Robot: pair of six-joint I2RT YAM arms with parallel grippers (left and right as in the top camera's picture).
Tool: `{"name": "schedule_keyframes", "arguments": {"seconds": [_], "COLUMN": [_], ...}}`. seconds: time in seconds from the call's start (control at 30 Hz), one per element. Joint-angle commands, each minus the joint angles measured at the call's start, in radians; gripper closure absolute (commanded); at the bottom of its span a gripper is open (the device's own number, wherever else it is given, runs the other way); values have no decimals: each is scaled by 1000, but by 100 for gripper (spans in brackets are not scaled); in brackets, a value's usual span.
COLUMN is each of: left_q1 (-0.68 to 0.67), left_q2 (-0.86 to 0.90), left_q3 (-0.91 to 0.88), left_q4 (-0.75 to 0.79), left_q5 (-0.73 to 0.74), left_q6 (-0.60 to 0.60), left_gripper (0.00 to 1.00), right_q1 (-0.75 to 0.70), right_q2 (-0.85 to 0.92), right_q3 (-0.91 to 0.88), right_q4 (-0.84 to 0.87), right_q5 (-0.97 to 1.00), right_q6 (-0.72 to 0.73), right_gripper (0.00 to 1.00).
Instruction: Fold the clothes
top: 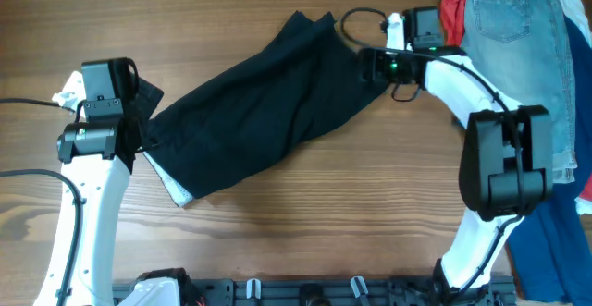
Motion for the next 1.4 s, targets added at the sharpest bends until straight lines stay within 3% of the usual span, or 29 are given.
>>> {"name": "schedule_keyframes", "arguments": {"seconds": [0.0,0.27,0.3,0.4,0.5,0.7,0.87,1.0,1.03,1.07,1.13,1.2,1.27,1.37], "left_q1": [3,3,3,3,3,3,0,-32,-43,-53,-80,-116,-150,-176], "left_q2": [5,5,5,5,10,35,88,128,134,139,157,187,216,254], "left_q3": [8,8,8,8,8,8,8,8,8,8,8,8,8,8], "left_q4": [-1,-2,-1,-1,-1,0,8,37,44,53,74,103,116,116], "left_q5": [13,13,13,17,19,32,74,77,77,81,106,159,204,278], "left_q6": [24,24,24,19,20,17,17,18,18,22,55,131,206,311], "left_gripper": [0,0,0,0,0,0,0,0,0,0,0,0,0,0], "right_q1": [-2,14,17,27,29,-47,-169,-222,-222,-219,-207,-194,-185,-185], "right_q2": [26,92,93,93,93,92,90,80,73,62,36,-10,-76,-180], "right_q3": [4,4,4,4,4,5,5,5,5,5,5,6,10,10], "right_q4": [-7,32,33,63,96,97,-8,-66,-64,-60,-55,-62,-66,-66], "right_q5": [-67,-169,-169,-168,-138,49,185,196,179,151,94,85,80,75], "right_q6": [35,58,59,123,190,339,462,470,436,389,305,264,222,202], "right_gripper": [5,24,32,73,96,96,96,96,96,85,39,11,1,0]}}
